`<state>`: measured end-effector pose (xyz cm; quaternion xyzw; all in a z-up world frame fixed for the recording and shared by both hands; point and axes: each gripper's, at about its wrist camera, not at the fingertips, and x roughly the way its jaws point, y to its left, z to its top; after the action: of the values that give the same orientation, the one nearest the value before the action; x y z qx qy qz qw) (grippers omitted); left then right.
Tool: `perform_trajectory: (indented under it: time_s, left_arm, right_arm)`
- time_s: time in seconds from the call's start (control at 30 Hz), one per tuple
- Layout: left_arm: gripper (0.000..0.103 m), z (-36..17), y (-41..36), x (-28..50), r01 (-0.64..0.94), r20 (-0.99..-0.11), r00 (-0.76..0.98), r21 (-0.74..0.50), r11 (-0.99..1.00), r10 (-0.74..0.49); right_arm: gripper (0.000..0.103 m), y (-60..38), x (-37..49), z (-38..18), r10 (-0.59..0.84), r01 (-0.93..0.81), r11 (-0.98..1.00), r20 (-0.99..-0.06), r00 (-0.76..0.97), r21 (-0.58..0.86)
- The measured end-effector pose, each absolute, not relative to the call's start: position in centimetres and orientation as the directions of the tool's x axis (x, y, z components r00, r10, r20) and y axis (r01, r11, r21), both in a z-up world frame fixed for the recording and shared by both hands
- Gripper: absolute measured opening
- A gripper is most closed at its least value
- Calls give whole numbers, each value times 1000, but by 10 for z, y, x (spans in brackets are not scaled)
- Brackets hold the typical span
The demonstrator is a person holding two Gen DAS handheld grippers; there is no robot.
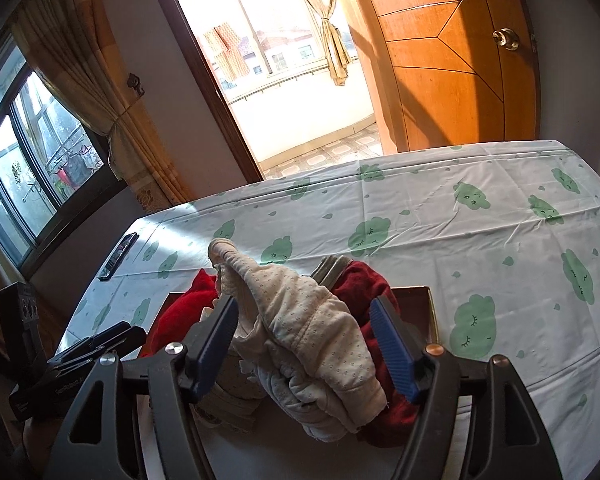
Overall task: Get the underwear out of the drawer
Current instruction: 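Open the left tool over the tray while the right tool releases the beige underwear, then lower both open tools from the tray down into the open drawer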
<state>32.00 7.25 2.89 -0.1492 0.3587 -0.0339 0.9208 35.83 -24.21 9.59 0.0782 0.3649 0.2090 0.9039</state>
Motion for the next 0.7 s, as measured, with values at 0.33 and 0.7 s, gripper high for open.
perform_trajectory:
  time_s: [0.33,0.7]
  left_arm:
    - [69,25,67,285,-18,-632,747,-328,944,-205]
    - [69,32,55,235,41,-605,757,-335,941,-248]
  right_arm:
    - [71,-245,309,92,498,-391,866,-611,616,312]
    - [71,-251,241,97,574,-480,815,-567,591,325]
